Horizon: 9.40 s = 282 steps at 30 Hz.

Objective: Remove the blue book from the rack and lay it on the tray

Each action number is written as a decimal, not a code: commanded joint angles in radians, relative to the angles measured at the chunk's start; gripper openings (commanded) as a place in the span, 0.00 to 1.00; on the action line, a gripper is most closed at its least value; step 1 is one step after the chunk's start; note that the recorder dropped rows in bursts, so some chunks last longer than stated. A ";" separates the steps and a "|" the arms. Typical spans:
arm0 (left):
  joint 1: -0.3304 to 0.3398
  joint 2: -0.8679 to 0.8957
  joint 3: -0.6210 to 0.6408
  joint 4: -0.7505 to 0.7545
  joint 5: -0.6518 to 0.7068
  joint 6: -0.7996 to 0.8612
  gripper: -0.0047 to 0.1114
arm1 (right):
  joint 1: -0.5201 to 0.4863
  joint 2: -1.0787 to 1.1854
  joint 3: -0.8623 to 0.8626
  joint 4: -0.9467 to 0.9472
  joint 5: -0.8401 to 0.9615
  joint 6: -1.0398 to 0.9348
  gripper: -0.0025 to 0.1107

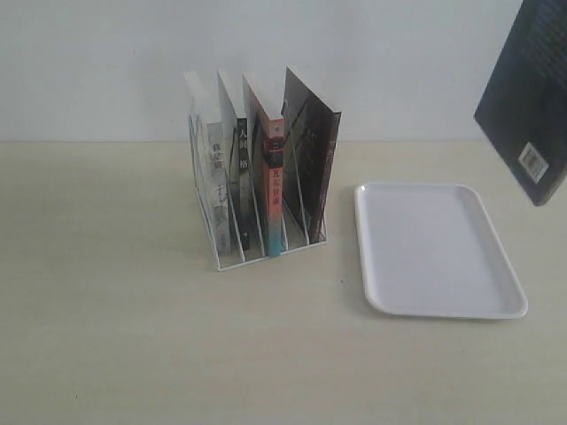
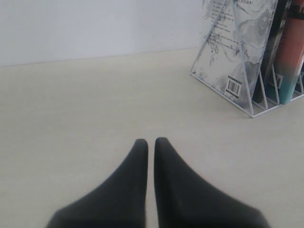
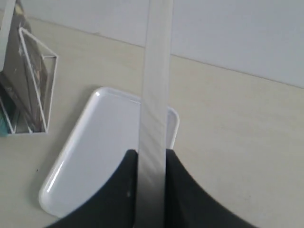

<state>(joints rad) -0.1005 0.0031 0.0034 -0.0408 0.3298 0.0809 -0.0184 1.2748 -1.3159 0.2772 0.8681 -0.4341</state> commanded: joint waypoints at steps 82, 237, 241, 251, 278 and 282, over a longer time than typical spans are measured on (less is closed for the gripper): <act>0.000 -0.003 -0.003 0.001 -0.015 -0.007 0.08 | 0.353 0.253 0.490 -0.152 -0.843 -1.025 0.02; 0.000 -0.003 -0.003 0.001 -0.015 -0.007 0.08 | 0.071 -1.275 1.316 -0.316 -0.521 0.446 0.02; 0.000 -0.003 -0.003 0.001 -0.015 -0.007 0.08 | 0.071 -1.275 1.316 -0.316 -0.521 0.444 0.02; 0.000 -0.003 -0.003 0.001 -0.015 -0.007 0.08 | 0.071 -1.275 1.316 -0.316 -0.521 0.428 0.02; 0.000 -0.003 -0.003 0.001 -0.015 -0.007 0.08 | 0.071 -1.275 1.316 -0.316 -0.521 0.428 0.02; 0.000 -0.003 -0.003 0.001 -0.015 -0.007 0.08 | 0.071 -1.275 1.316 -0.316 -0.521 0.428 0.02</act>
<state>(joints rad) -0.1005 0.0031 0.0034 -0.0408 0.3298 0.0809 0.0591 0.0046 0.0011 -0.0328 0.3514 0.0000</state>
